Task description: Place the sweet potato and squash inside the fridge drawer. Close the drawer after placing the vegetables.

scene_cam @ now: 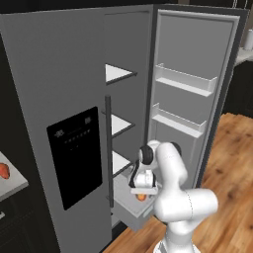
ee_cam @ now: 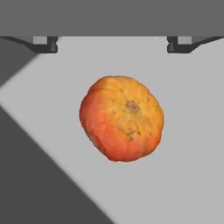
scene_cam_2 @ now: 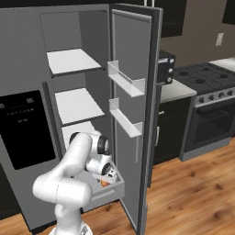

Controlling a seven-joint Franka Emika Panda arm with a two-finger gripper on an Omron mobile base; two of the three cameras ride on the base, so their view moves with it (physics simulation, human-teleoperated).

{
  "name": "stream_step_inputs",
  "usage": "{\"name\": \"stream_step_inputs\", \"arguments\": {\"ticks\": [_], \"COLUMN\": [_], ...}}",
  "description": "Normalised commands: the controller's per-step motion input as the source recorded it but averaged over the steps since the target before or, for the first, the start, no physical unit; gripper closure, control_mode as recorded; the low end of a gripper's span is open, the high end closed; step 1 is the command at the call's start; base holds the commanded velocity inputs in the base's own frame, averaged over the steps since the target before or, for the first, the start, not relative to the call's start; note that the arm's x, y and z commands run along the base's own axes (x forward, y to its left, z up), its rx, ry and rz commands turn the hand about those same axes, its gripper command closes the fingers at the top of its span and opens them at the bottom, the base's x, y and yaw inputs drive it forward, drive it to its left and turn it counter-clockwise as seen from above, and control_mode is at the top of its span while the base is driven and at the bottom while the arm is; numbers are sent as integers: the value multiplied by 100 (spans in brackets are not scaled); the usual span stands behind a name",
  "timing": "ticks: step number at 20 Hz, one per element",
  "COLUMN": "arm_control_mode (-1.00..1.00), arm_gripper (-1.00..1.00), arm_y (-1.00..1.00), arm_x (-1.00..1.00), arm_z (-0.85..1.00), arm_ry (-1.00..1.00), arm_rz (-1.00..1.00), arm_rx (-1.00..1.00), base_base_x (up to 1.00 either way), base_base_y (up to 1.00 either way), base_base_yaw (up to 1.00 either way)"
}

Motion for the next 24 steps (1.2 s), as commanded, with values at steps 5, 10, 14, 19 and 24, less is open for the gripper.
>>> {"name": "stream_step_inputs", "arguments": {"ticks": [5, 10, 14, 19, 24], "arm_control_mode": [-100, -100, -100, -100, -100], "arm_gripper": [-100, -100, -100, -100, -100], "arm_y": [22, 18, 0, 0, -1], "arm_x": [-6, -10, -54, -63, -54], "arm_z": [85, 97, 84, 94, 100], "arm_ry": [-15, -22, -30, -28, -26], "arm_rz": [-7, -9, -11, -12, -12], "arm_rx": [0, 0, 0, 0, 0], "base_base_x": [0, 0, 0, 0, 0], "base_base_y": [0, 0, 0, 0, 0], "base_base_yaw": [0, 0, 0, 0, 0]}}
